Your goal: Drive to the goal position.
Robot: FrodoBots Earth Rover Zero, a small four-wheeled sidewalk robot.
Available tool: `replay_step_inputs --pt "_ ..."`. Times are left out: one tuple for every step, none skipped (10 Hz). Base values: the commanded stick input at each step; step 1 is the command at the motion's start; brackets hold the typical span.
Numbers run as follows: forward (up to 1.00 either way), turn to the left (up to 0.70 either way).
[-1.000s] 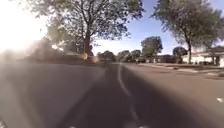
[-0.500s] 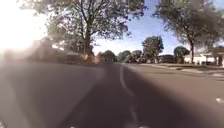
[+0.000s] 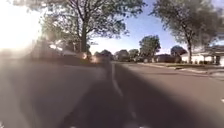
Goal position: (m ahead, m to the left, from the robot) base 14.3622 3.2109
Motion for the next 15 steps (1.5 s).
replay_step_inputs --pt "1.0 0.0" --pt "1.0 0.0" --pt "1.0 0.0" --pt "1.0 0.0" --pt "1.0 0.0" --pt "1.0 0.0" --pt "1.0 0.0" --pt "1.0 0.0" --pt "1.0 0.0" --pt "1.0 0.0" --pt "1.0 0.0" --pt "1.0 0.0" --pt "1.0 0.0" --pt "1.0 -0.1" --pt "1.0 -0.24"
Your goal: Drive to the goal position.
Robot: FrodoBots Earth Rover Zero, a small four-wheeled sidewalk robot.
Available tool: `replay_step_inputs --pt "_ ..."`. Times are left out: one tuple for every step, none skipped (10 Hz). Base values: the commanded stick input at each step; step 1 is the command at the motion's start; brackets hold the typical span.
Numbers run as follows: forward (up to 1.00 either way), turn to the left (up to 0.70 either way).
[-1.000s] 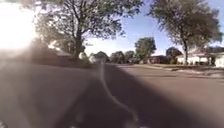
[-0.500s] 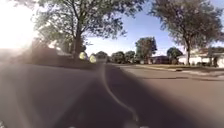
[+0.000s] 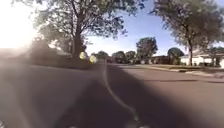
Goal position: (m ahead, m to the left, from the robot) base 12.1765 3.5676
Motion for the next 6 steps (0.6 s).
replay_step_inputs --pt "1.0 -0.26" --pt "1.0 -0.16" --pt "1.0 -0.06" --pt "1.0 0.0" --pt "1.0 0.0" --pt "1.0 0.0"
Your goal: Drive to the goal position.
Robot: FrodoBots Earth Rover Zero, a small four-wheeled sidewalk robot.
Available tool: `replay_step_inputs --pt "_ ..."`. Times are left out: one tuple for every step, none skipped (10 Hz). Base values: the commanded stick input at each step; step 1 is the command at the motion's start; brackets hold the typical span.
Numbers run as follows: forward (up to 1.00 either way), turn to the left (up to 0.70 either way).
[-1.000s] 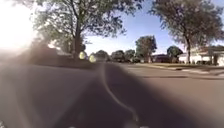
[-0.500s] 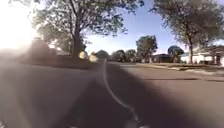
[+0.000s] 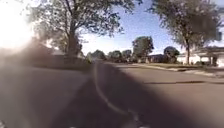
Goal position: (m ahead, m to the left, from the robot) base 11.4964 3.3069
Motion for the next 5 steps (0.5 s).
replay_step_inputs --pt "1.0 0.0" --pt "1.0 0.0" --pt "1.0 0.0" --pt "1.0 0.0" --pt "1.0 0.0"
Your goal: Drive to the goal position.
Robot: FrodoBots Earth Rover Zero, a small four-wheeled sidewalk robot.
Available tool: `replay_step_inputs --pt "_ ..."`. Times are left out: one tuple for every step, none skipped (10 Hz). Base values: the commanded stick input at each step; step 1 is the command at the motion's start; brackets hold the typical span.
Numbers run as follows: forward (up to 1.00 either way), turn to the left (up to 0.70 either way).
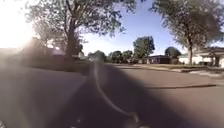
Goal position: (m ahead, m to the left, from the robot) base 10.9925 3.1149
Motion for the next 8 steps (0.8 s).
replay_step_inputs --pt "1.0 0.0" --pt "1.0 0.0" --pt "1.0 0.0" --pt "1.0 0.0" --pt "1.0 0.0" --pt "1.0 0.0" --pt "1.0 0.0" --pt "1.0 0.0"
